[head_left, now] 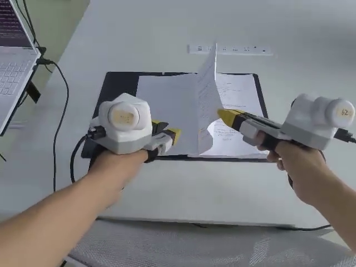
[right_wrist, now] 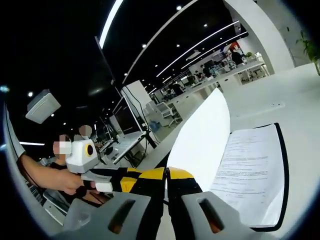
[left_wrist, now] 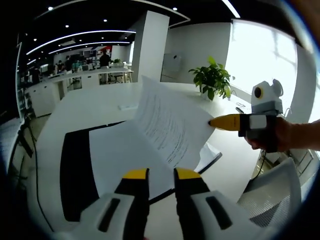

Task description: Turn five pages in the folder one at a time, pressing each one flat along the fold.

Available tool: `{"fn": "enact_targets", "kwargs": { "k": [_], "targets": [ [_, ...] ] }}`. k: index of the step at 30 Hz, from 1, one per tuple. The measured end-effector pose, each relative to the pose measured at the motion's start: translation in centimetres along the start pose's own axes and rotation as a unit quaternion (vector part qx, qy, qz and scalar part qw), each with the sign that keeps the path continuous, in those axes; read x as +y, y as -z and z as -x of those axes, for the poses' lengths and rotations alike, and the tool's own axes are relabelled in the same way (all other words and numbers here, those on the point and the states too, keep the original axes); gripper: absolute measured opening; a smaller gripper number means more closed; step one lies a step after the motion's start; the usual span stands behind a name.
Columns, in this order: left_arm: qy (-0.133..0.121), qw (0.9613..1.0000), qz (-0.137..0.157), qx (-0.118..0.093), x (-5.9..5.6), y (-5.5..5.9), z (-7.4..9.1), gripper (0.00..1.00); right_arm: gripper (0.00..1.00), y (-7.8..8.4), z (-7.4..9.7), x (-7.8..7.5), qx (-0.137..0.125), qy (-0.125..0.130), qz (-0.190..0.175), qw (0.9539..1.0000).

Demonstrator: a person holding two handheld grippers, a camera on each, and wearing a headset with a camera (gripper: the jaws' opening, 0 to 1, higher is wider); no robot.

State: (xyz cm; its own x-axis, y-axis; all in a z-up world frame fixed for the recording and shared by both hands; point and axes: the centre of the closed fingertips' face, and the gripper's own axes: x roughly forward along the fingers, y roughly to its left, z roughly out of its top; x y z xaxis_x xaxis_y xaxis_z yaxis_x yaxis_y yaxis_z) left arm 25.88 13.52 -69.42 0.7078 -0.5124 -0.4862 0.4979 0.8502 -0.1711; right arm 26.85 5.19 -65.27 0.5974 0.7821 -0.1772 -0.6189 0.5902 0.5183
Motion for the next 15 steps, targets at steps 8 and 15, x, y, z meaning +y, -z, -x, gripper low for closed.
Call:
{"fn": "enact_targets", "kwargs": {
  "k": [8,15],
  "targets": [
    [-0.016,0.9998,0.005,-0.011,2.1,-0.4,3.9,0.18,0.00,0.9,-3.2,2.3,0.021,-0.019,0.006,0.9996],
    [-0.030,0.9991,0.023,-0.016,4.1,-0.2,6.6,0.19,0.00,2.3,-5.8,3.8,0.041,-0.031,0.005,0.9986]
  ]
}}
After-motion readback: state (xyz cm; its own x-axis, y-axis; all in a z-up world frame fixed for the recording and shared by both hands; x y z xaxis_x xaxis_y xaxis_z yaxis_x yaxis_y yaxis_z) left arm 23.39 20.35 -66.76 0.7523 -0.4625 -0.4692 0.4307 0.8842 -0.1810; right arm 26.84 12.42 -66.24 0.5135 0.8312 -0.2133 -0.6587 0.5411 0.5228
